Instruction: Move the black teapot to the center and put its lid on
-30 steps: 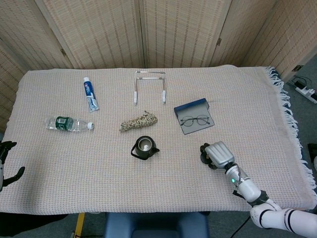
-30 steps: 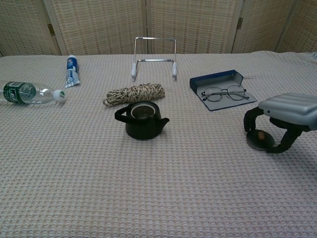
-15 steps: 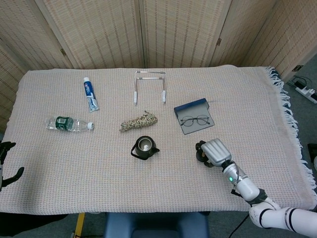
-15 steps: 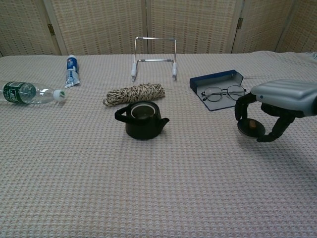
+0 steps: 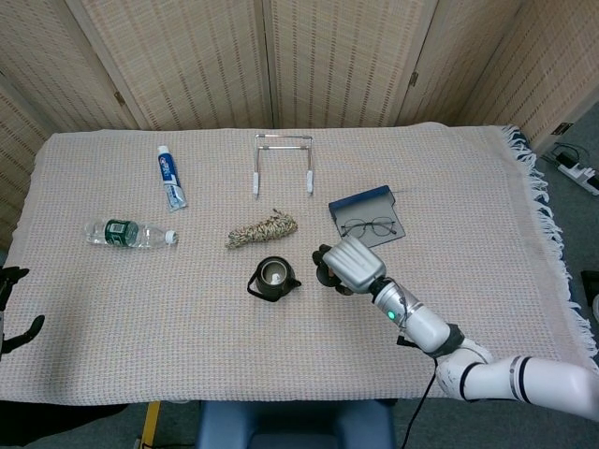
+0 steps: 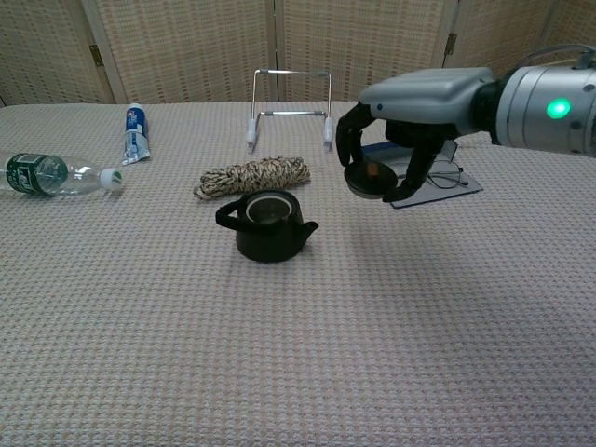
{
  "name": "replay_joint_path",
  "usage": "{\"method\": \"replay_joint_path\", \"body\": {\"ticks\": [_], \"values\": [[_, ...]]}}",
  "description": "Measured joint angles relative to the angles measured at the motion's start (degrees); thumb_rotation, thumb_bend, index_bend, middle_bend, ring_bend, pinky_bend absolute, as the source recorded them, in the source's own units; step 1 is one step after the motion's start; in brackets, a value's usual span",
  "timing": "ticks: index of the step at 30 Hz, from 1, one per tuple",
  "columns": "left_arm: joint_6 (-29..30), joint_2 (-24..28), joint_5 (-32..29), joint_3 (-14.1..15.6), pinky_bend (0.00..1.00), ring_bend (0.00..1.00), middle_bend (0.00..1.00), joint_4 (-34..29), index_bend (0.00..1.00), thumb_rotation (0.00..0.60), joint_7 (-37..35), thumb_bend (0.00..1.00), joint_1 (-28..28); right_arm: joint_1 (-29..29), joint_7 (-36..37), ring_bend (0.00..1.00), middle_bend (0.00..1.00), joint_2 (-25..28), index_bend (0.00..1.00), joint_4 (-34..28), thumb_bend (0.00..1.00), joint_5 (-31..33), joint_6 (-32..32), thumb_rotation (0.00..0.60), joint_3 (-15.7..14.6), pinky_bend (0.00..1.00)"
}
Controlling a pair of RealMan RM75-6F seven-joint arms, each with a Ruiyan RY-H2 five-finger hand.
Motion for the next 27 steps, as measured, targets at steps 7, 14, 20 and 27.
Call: {"method": "replay_joint_path", "body": {"ticks": [7, 14, 20, 27], "values": [[-0.28, 0.12, -0.21, 0.01, 0.02, 0.1, 0.14, -0.26, 0.18, 0.6, 0.34, 0.24, 0.18, 7.43, -3.61, 0.86, 0.41, -5.69, 0.41, 4.52, 0.24, 7.15, -2.22, 0.6, 1.39, 0.9], [-0.23, 0.73, -0.15, -0.15, 0.02, 0.1, 0.14, -0.67, 0.18, 0.6, 0.51, 0.24, 0.32, 13.4, -6.1, 0.86, 0.41, -10.63, 0.41, 9.66, 0.24, 13.68, -2.85, 0.6, 1.55, 0.9], [0.0, 1.12, -0.16, -0.29, 0.02, 0.1, 0.14, -1.06, 0.18, 0.6, 0.05, 0.24, 0.61, 17.77, -7.78, 0.86, 0.39, -14.27, 0.41, 13.76, 0.24, 18.06, -3.24, 0.6, 0.89, 0.9], [0.07, 0.95, -0.63, -0.34, 0.02, 0.1, 0.14, -0.57, 0.18, 0.6, -0.43, 0.24, 1.05, 21.55, -9.21, 0.86, 0.37, -17.22, 0.41, 17.77, 0.24, 22.83, -3.41, 0.6, -0.21, 0.9]]}}
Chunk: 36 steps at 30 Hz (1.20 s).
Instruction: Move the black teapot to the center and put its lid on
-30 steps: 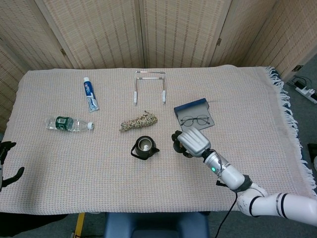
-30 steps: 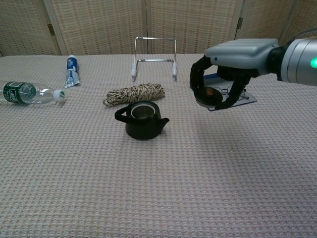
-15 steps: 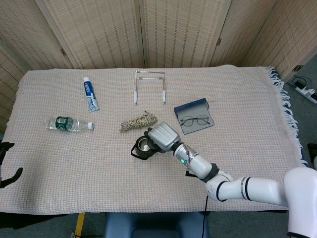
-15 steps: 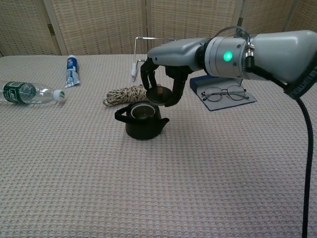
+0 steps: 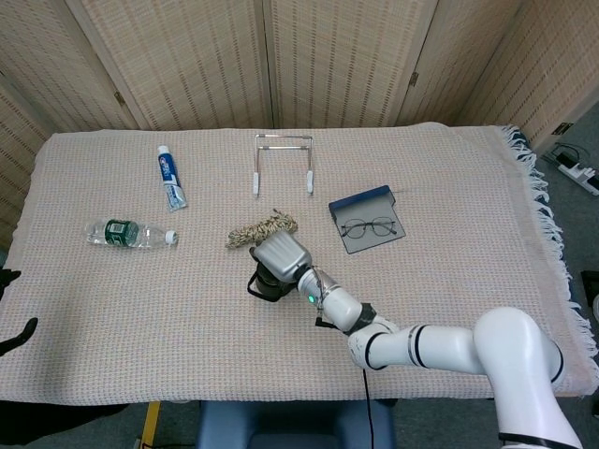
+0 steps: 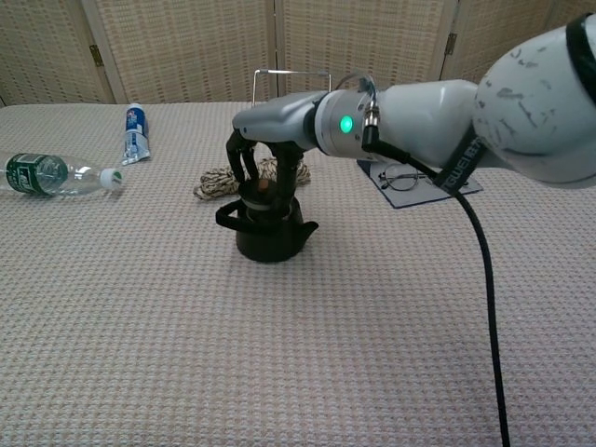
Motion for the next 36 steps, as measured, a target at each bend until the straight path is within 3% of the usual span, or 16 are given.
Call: {"method": "replay_joint_path", "body": {"ticks": [8, 19, 36], "values": [[-0.27, -0.32, -0.3, -0.06, 0.02, 0.1, 0.14, 0.74, 0.18, 0.6, -0.55, 0.24, 0.2, 1.79, -0.7, 0.86, 0.35, -0.16, 0.39, 0.61, 0.24, 3.37, 1.01, 0.6, -1.85, 0.9], [-0.39, -0.74, 0.04, -0.26, 0.01, 0.1, 0.14, 0.56, 0.18, 0.6, -0.19, 0.24, -0.03, 1.82, 0.34, 0.85, 0.28, 2.42, 0.27, -1.67, 0.24, 3.74, 1.66, 0.6, -3.85, 0.9], [-0.61, -0.95, 0.08, -0.5, 0.01, 0.1, 0.14, 0.14, 0.18, 0.6, 0.62, 0.24, -0.28, -1.26, 6.8, 0.86, 0.33, 6.42, 0.27, -7.81, 0.24, -3.63, 1.93, 0.6, -5.59, 0.9]]}}
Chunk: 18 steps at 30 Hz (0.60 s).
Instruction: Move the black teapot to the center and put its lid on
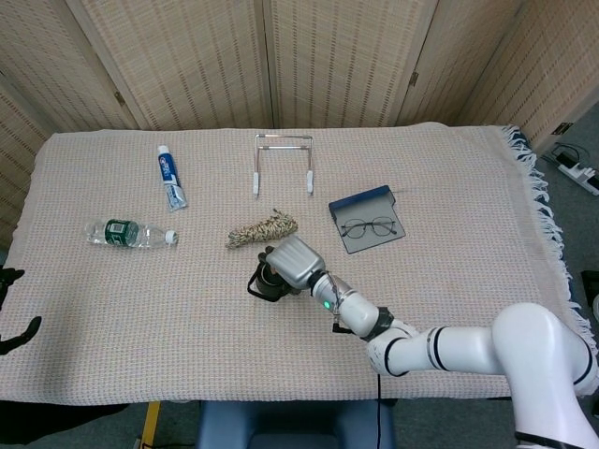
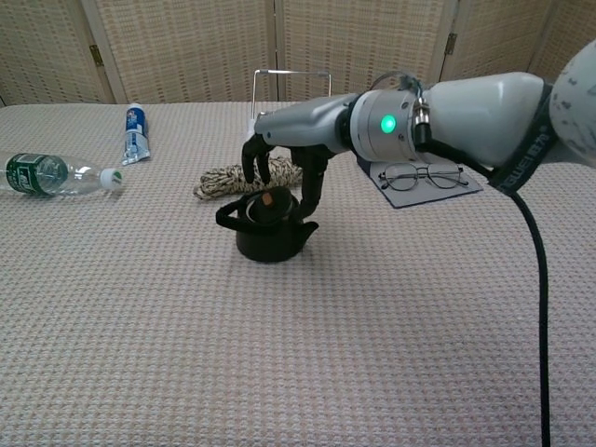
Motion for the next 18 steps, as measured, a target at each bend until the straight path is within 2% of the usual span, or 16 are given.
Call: {"method": "replay_joint_path", "body": {"ticks": [11, 18], "values": [[-0.01, -0.07, 0.02, -0.04, 0.01, 0.1, 0.14, 0.24, 0.18, 0.6, -0.08, 0.24, 0.03, 0.0, 0.94, 0.86, 0.34, -0.51, 0.27, 0.83, 0.24, 0.52, -0.7, 0.6, -1.11, 0.91], [-0.27, -0.06, 0.16, -0.1, 0.01, 0.1, 0.14, 0.3, 0.18, 0.6, -0.25, 0.24, -0.16, -0.64, 3.29, 0.86, 0.34, 1.29, 0.27, -1.2, 0.24, 0.0, -0.42, 0.6, -0.35, 0.91]]}}
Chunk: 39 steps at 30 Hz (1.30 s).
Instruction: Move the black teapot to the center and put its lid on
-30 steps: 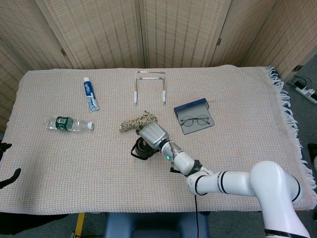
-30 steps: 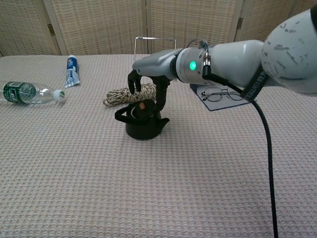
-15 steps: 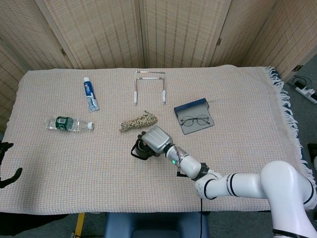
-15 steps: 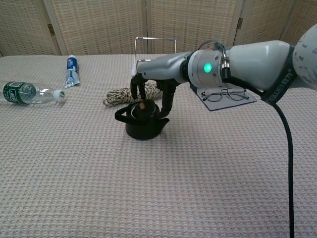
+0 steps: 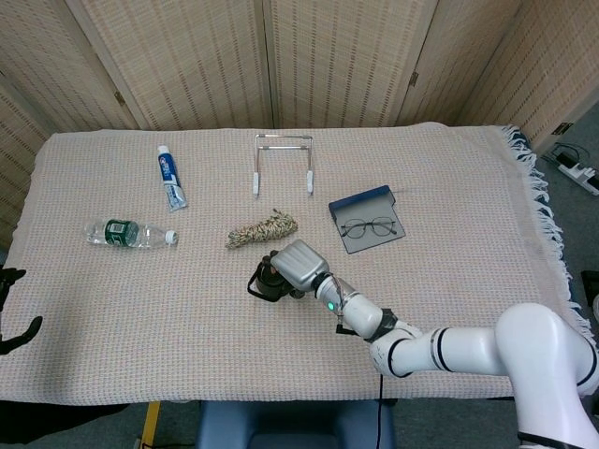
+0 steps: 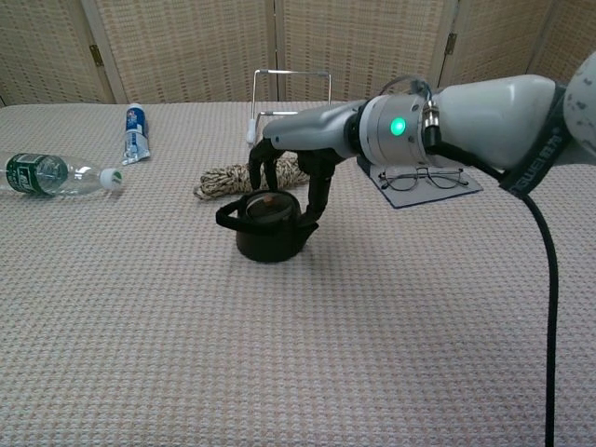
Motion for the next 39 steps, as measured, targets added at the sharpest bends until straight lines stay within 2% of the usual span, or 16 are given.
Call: {"method": "replay_joint_path", "body": {"ticks": [7, 18, 34, 39], "values": [[0.04, -0.16, 0.2, 0.07, 0.01, 0.1, 0.14, 0.25, 0.18, 0.6, -0.21, 0.24, 0.01, -0.25, 1.66, 0.86, 0.34, -0.3, 0.27, -0.88, 0.24, -2.1, -1.35, 0.6, -0.43, 0.91], [-0.07, -0.48, 0.18, -0.04, 0.01, 0.1, 0.14, 0.48, 0.18, 0.6, -0.24, 0.24, -0.14, 0.06, -0.16, 0.87, 0.34, 0.65, 0.27, -2.53, 0.24, -0.85, -0.11, 0.6, -2.11, 0.91], [-0.51, -0.6, -0.25, -0.29, 0.01, 0.1, 0.14, 0.4, 0.18, 0.6, -0.04, 0.24, -0.45, -3.38, 4.11, 0.87, 0.34, 4.13, 0.27, -6.8, 0.24, -7.61, 1.45, 0.6, -2.2, 0.91], [-0.5, -0.69, -0.15, -0.23, 0.01, 0.1, 0.14, 0.23, 0.18, 0.6, 0.24, 0.24, -0.5, -3.27, 3.17, 0.87, 0.34, 3.76, 0.27, -6.1, 0.24, -7.62, 0.54, 0.6, -3.17, 0.91]]}}
